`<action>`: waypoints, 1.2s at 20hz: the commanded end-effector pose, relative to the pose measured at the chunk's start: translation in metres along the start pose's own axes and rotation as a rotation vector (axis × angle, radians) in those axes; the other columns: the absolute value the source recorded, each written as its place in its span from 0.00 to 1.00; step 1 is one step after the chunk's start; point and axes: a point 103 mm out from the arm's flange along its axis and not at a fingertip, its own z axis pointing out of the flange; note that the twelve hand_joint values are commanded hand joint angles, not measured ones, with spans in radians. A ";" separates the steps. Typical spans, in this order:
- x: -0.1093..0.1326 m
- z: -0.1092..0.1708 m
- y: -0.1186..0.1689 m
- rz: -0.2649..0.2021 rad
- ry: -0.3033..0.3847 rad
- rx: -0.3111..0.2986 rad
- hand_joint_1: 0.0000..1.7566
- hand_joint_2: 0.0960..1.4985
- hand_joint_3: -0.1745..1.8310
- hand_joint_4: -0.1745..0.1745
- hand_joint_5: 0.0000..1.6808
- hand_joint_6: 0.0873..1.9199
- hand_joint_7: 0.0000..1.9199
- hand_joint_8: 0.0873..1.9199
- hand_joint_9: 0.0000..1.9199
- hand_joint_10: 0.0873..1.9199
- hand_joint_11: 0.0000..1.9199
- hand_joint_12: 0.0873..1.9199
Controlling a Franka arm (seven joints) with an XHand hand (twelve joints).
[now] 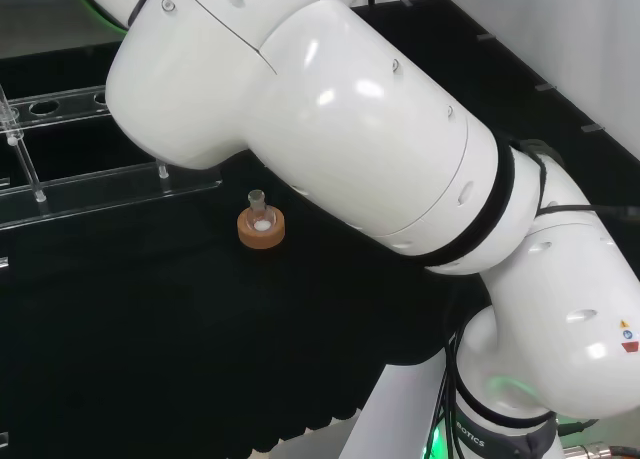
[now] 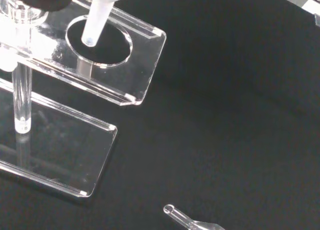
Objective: Put the funnel back on the funnel stand.
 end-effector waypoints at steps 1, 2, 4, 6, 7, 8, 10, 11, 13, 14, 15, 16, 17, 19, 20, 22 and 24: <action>0.006 0.010 0.006 -0.010 0.003 0.021 0.47 0.51 0.34 0.50 0.40 0.30 0.33 0.33 0.60 0.14 0.41 0.61; 0.008 0.012 0.007 -0.013 0.005 0.024 0.47 0.51 0.34 0.50 0.40 0.30 0.33 0.33 0.60 0.14 0.41 0.61; 0.011 0.017 0.009 -0.018 0.007 0.037 0.46 0.51 0.34 0.49 0.39 0.29 0.33 0.33 0.60 0.14 0.41 0.60; 0.012 0.022 0.011 -0.026 0.019 0.049 0.45 0.50 0.34 0.47 0.37 0.29 0.32 0.32 0.59 0.13 0.41 0.60; 0.012 0.025 0.011 -0.031 0.021 0.054 0.43 0.49 0.33 0.45 0.34 0.28 0.31 0.33 0.58 0.13 0.40 0.61; 0.013 0.029 0.011 -0.037 0.025 0.062 0.41 0.47 0.32 0.42 0.30 0.26 0.29 0.33 0.55 0.14 0.39 0.61; 0.016 0.033 0.011 -0.045 0.026 0.078 0.38 0.44 0.30 0.38 0.25 0.22 0.23 0.35 0.48 0.16 0.37 0.63; 0.017 0.034 0.010 -0.048 0.024 0.083 0.37 0.44 0.29 0.38 0.24 0.19 0.21 0.36 0.44 0.18 0.36 0.63; 0.021 0.035 0.009 -0.052 0.009 0.087 0.36 0.43 0.27 0.37 0.23 0.15 0.17 0.36 0.39 0.22 0.34 0.64; 0.022 0.035 0.007 -0.054 0.008 0.092 0.36 0.43 0.27 0.36 0.22 0.13 0.16 0.36 0.37 0.24 0.33 0.64; 0.021 0.035 0.004 -0.057 0.012 0.094 0.35 0.43 0.26 0.36 0.21 0.10 0.14 0.36 0.35 0.25 0.32 0.65; 0.020 0.032 0.000 -0.058 0.023 0.086 0.33 0.42 0.24 0.36 0.19 0.07 0.11 0.35 0.31 0.27 0.30 0.66; 0.018 0.030 -0.003 -0.059 0.029 0.079 0.32 0.42 0.23 0.36 0.16 0.04 0.07 0.34 0.26 0.29 0.28 0.67; 0.014 0.024 -0.012 -0.059 0.043 0.057 0.29 0.41 0.20 0.37 0.12 0.00 0.02 0.32 0.19 0.33 0.24 0.70; 0.011 0.021 -0.018 -0.056 0.048 0.047 0.28 0.41 0.19 0.37 0.11 0.00 0.01 0.31 0.17 0.34 0.23 0.70; 0.001 0.013 -0.037 -0.039 0.060 0.011 0.26 0.40 0.17 0.37 0.10 0.00 0.00 0.28 0.15 0.36 0.22 0.71; -0.007 0.009 -0.049 -0.027 0.073 -0.007 0.26 0.40 0.17 0.37 0.10 0.00 0.00 0.28 0.14 0.36 0.22 0.72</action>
